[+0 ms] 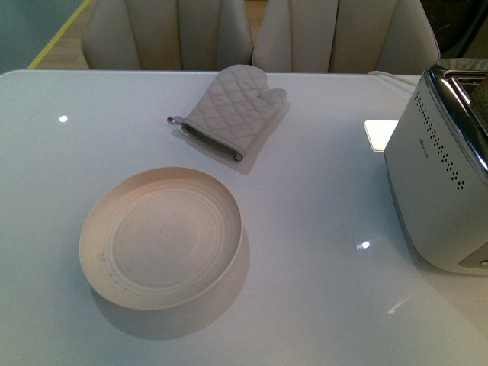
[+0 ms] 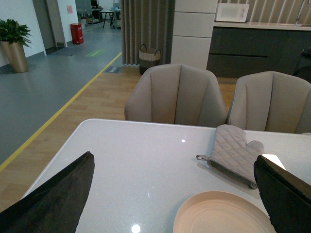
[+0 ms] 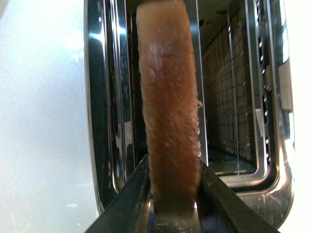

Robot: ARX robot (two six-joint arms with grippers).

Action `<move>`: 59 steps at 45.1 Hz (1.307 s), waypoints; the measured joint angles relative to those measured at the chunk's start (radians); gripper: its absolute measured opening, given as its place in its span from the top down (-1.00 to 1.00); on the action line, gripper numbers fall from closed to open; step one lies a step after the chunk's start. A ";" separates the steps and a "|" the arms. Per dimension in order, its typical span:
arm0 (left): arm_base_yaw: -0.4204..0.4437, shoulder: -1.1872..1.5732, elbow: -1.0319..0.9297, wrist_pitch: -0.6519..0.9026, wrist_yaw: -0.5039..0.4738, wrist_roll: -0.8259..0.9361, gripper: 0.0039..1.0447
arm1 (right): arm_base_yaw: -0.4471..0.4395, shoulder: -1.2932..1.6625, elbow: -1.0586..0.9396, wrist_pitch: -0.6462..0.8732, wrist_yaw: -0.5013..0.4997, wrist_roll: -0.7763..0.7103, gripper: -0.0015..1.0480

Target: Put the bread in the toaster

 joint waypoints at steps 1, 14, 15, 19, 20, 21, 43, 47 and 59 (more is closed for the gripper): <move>0.000 0.000 0.000 0.000 0.000 0.000 -0.87 | 0.001 0.000 -0.011 0.003 -0.005 0.003 0.40; 0.000 0.000 0.000 0.000 0.000 0.000 -0.87 | -0.003 -0.169 -0.111 0.106 0.027 0.028 -0.39; 0.000 0.000 0.000 0.000 0.000 0.000 -0.87 | -0.003 -0.200 -0.117 0.118 0.036 0.028 -0.46; 0.000 0.000 0.000 0.000 0.000 0.000 -0.87 | -0.004 -0.388 -0.169 0.179 0.078 0.025 -0.80; 0.000 0.000 0.000 0.000 0.000 0.000 -0.87 | -0.010 -0.423 -0.198 0.240 0.042 0.017 -0.76; 0.000 0.000 0.000 0.000 0.000 0.000 -0.87 | -0.018 -0.460 -0.237 0.326 -0.009 0.003 -0.69; 0.000 0.000 0.000 0.000 0.000 0.000 -0.87 | -0.026 -0.756 -0.696 0.861 -0.155 -0.053 0.84; 0.000 0.000 0.000 0.000 0.000 0.000 -0.87 | -0.027 -0.793 -0.731 0.860 -0.156 -0.057 0.96; 0.000 0.000 0.000 0.000 0.000 0.000 -0.87 | -0.027 -0.911 -0.808 0.821 -0.155 -0.057 0.96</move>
